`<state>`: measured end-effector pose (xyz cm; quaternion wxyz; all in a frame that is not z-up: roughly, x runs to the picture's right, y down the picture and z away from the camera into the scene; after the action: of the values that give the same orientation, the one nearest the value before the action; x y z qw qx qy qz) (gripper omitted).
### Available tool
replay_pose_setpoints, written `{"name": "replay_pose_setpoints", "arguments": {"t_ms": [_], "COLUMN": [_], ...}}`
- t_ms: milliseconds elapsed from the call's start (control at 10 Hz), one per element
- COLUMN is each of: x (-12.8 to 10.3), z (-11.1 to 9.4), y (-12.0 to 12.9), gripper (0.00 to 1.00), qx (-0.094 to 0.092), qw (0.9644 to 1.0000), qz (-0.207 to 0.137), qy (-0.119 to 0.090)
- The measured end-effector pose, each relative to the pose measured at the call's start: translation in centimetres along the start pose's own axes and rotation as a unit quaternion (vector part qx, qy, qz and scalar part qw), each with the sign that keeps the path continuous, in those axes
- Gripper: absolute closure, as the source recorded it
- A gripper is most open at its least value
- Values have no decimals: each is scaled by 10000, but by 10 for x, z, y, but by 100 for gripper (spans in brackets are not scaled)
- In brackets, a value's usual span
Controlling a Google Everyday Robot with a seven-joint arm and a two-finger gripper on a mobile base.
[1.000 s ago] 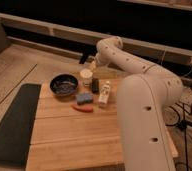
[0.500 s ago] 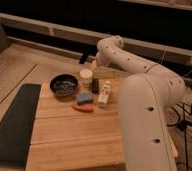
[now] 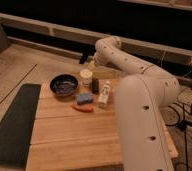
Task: Pick up the ceramic cup
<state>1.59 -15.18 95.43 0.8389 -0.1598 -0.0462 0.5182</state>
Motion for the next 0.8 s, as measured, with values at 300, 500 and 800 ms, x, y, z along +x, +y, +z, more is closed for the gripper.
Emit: {"name": "replay_pose_setpoints", "arguments": {"t_ms": [300,500,800], "x": [0,-1,4], "z": [25,42,63], "y": [6,15,20], "gripper": [35,35,35], "qx": [-281,-422,-529], "qw": [9995,9990,9984], "qz": [115,139,125], "qy": [-7,31,149]}}
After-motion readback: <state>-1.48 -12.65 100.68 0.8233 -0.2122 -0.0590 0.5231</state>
